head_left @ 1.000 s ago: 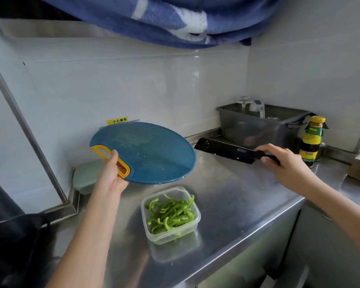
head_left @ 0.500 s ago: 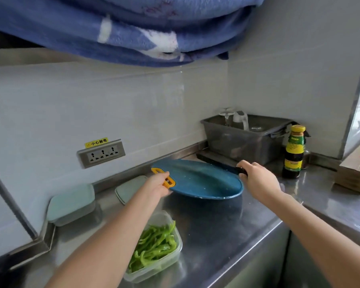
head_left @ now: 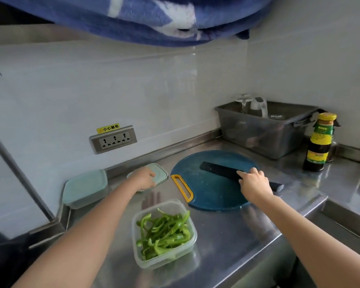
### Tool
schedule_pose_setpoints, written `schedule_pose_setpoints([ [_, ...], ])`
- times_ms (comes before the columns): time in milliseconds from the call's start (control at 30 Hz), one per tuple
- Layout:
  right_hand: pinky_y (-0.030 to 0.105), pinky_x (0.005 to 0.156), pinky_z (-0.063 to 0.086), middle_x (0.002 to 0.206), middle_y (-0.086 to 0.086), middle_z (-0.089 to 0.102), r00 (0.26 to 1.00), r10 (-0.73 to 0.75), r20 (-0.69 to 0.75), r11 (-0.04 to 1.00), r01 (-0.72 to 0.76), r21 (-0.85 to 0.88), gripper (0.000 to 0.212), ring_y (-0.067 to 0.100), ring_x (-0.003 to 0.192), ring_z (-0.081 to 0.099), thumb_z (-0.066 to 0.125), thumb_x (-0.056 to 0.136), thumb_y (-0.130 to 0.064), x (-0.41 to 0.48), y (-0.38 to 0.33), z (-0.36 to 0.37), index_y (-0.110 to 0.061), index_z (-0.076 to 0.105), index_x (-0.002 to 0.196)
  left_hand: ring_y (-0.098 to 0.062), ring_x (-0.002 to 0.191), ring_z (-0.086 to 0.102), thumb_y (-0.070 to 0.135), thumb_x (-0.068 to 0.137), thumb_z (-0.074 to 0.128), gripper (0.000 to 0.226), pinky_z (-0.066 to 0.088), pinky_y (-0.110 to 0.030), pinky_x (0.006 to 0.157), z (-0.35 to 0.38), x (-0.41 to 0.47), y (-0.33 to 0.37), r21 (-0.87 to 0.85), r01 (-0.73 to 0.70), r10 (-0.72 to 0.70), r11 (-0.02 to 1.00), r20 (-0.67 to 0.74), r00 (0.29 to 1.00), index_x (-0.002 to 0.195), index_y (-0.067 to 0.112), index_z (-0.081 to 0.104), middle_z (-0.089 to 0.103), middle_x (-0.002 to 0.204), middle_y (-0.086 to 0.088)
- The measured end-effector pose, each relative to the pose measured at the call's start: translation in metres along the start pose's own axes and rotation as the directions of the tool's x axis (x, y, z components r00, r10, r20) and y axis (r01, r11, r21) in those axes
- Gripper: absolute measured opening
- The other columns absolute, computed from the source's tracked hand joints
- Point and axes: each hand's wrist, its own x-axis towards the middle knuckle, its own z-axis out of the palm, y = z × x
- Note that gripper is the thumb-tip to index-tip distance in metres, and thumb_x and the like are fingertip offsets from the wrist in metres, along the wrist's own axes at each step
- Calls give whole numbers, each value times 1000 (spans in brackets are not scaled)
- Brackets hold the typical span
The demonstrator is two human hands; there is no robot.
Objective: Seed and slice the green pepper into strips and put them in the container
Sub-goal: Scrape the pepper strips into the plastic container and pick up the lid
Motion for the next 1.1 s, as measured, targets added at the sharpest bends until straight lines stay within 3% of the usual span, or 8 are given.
schedule_pose_setpoints([
  [67, 38, 99, 35, 127, 12, 43, 1000, 5, -16, 999, -6, -31, 46, 33, 117, 41, 39, 99, -30, -2, -5, 3, -22, 34, 143, -22, 131, 42, 33, 82, 68, 59, 32, -25, 102, 9, -3, -33, 136, 8, -12, 991, 30, 999, 135, 15, 49, 46, 142, -6],
  [133, 40, 101, 33, 129, 12, 41, 999, 0, -49, 1000, 0, -2, 46, 34, 120, 38, 42, 97, -31, -5, -12, 4, -19, 37, 141, -22, 128, 45, 37, 81, 70, 66, 34, -24, 100, 18, -8, -56, 74, -28, 27, 997, 23, 999, 138, 18, 44, 45, 143, -6],
  [367, 38, 99, 35, 133, 8, 39, 986, -139, -92, 976, 152, 157, 42, 29, 121, 38, 47, 96, -26, -22, -50, -6, -17, 43, 136, -21, 88, 61, 17, 81, 60, 4, 41, -29, 71, 24, -25, -66, 369, -277, 351, 887, -148, 925, 83, 16, 63, 66, 92, -1],
  [467, 31, 93, 42, 124, 5, 52, 956, -291, -44, 909, 291, 299, 33, 24, 112, 53, 51, 94, -21, -41, -71, -15, -16, 54, 127, -20, 80, 60, 14, 75, 60, 4, 43, -30, 67, 23, -34, -68, 404, -304, 376, 863, -111, 920, 76, 18, 59, 63, 83, 3],
  [633, 20, 67, 42, 89, -4, 66, 923, -385, 10, 785, 321, 530, 19, 8, 75, 57, 66, 84, -34, -89, -103, -31, -21, 69, 98, -21, 80, 49, 13, 79, 62, 11, 35, -30, 64, 14, -53, -67, 213, -366, 423, 906, -503, 754, 77, 11, 52, 51, 83, -3],
  [800, 21, 74, 42, 106, -3, 60, 878, -437, 194, 844, 326, 425, 65, 10, 85, 53, 75, 69, -54, -122, -127, -43, -20, 58, 121, -24, 82, 53, 12, 92, 52, 16, 39, -31, 70, -20, -91, -53, -196, -370, 93, 908, -767, 635, 98, -2, 54, 60, 92, -11],
  [933, 18, 74, 42, 105, 3, 69, 871, -478, 111, 838, 414, 354, 30, 16, 91, 62, 69, 83, -26, -130, -140, -48, -13, 69, 110, -20, 83, 46, 15, 97, 41, 23, 28, -21, 64, -43, -119, -51, -419, -355, -173, 836, -815, 553, 103, -3, 53, 53, 91, -7],
  [1100, 25, 71, 49, 96, 5, 71, 849, -497, 181, 848, 431, 307, 19, 20, 86, 64, 61, 82, -7, -135, -151, -47, -12, 72, 97, -18, 73, 47, 23, 92, 43, 24, 37, -27, 60, -50, -130, -63, -847, -353, -456, 398, -516, 725, 75, 10, 53, 51, 73, -3],
])
